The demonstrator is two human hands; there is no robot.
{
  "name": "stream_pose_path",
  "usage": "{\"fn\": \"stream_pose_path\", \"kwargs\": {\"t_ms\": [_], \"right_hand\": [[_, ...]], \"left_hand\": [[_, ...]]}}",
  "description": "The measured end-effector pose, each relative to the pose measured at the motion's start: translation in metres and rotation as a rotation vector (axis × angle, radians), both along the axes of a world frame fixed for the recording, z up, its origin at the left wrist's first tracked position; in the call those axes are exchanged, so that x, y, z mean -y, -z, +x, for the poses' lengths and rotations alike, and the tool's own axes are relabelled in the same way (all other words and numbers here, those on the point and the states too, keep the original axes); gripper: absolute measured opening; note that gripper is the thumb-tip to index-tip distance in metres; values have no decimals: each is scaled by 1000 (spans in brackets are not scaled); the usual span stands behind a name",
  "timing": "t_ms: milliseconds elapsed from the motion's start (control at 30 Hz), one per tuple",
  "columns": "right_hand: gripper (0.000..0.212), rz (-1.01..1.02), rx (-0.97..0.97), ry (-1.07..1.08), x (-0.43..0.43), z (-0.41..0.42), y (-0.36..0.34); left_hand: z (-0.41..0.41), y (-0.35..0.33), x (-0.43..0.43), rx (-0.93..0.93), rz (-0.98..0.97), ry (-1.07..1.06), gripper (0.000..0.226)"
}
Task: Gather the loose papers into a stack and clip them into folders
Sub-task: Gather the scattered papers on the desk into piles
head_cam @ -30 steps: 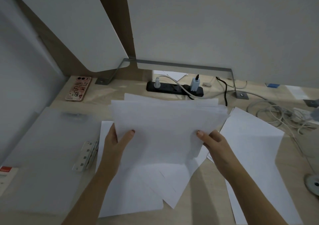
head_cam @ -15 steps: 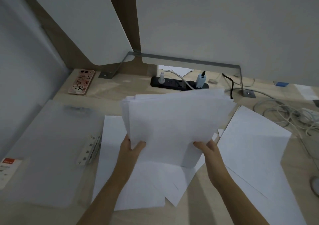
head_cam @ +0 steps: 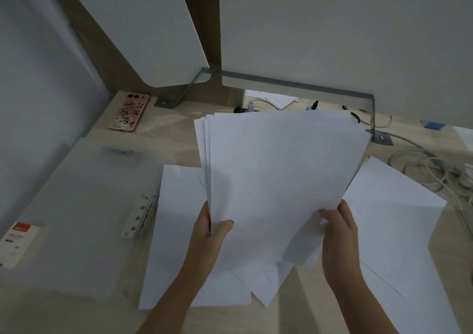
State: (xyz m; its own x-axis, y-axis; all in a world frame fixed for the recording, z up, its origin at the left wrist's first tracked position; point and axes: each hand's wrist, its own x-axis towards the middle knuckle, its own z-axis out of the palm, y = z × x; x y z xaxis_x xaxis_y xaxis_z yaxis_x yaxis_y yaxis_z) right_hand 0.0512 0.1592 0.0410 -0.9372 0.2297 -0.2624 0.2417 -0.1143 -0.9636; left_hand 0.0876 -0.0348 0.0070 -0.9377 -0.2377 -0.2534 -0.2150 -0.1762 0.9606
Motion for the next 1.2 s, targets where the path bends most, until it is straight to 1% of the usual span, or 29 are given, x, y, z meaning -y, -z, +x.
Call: {"fn": "stream_pose_path", "kwargs": {"t_ms": [100,200,300,367,467,500,567,667,800,867,900,1000,1067,1133,1200], "right_hand": [[36,-28,-92,-42,1,-2,-13],[34,-18,-138,-93,2,-6,-25],[41,-36,-168,-112,3,-10,-35],[47,-39,-193,-132,2,-12,-40],[46,-18,-198,-139,-2,-16,-42],[43,-9,-175,-141,-3,-17,-40],[34,21,-101,-177,-3,-18,-31],[29,17,5,-222,-2,-17,-22],[30,-27,-65,-194,-2,-21,-32],[31,-46,-56,-202,-3,-22,-29],[31,-41,-34,-212,-2,-22,-25],[35,-20,40,-259,-2,-20,-10],[38,-4,54,-292,-6,-20,-3],[38,31,100,-220,-16,-19,11],[27,43,259,-43,-28,-13,31]], "left_hand": [[-9,-24,6,-139,-68,-41,43],[-18,-54,12,-290,-106,-73,41],[-24,-85,12,-427,-237,-52,29],[-25,-96,12,-498,-305,-48,27],[-28,-97,16,-555,-295,-72,27],[-29,-93,17,-544,-271,-71,27],[-29,-84,16,-463,-232,-56,29],[-26,-71,9,-327,-181,-44,41],[-26,-77,11,-365,-163,-94,41],[-27,-71,17,-373,-140,-111,39],[-27,-63,20,-345,-145,-99,38],[-24,-29,19,-168,-174,-23,35],[-22,-5,17,-51,-206,20,30],[-22,5,17,13,-247,26,26],[-22,1,22,2,-280,0,29]]}}
